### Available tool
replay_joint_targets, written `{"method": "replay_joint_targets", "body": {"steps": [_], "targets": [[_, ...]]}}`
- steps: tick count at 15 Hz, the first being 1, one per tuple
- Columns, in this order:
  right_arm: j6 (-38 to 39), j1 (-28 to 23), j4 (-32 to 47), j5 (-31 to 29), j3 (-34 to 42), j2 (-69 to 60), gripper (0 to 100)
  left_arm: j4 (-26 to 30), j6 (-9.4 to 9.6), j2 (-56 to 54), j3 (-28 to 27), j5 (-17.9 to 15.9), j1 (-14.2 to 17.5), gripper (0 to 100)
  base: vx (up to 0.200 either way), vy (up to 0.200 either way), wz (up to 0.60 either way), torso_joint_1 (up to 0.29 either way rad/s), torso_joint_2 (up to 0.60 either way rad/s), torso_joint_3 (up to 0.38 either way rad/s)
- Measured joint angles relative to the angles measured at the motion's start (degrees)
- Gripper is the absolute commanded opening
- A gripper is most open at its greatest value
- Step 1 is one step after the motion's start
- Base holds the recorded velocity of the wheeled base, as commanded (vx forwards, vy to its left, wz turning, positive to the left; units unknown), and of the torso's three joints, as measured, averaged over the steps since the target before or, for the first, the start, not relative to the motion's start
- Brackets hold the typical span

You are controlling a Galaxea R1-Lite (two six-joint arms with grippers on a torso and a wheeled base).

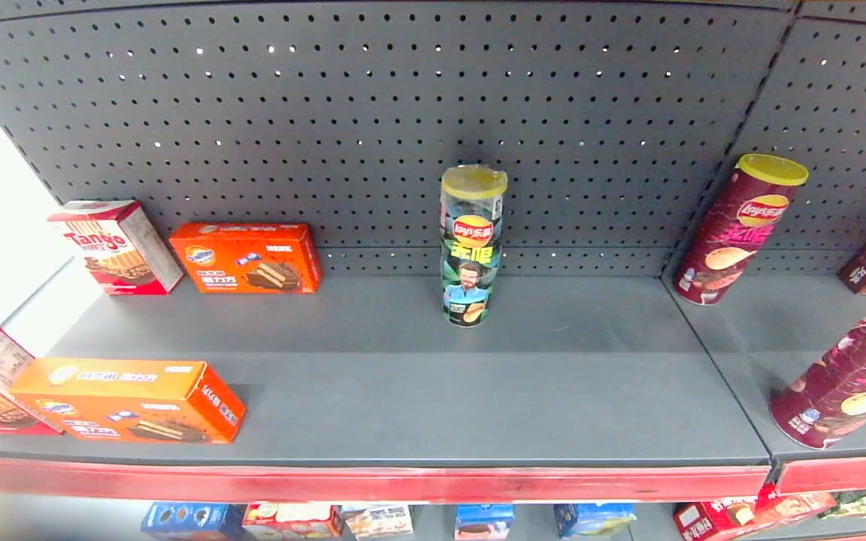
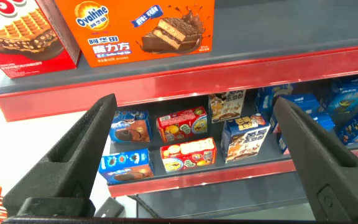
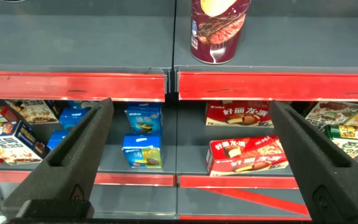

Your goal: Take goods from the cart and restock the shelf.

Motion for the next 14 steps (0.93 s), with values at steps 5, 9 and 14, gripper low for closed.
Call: {"method": "replay_joint_targets", "body": {"steps": [5, 9, 14], "targets": [[-0.11, -0.05, 0.0, 0.02, 0.0, 0.0, 100, 0.0, 0.04, 0.0, 0.0, -0.02, 0.0, 100, 0.0, 0.0, 0.0, 0.0, 0.0, 0.0], [-0.11, -0.05, 0.0, 0.02, 0.0, 0.0, 100, 0.0, 0.0, 0.0, 0.0, -0.02, 0.02, 100, 0.0, 0.0, 0.3, 0.001, 0.0, 0.001], [-0.11, -0.05, 0.0, 0.05, 0.0, 0.0, 100, 0.0, 0.0, 0.0, -0.02, -0.02, 0.0, 100, 0.0, 0.0, 0.6, 0.002, 0.01, 0.005]]}}
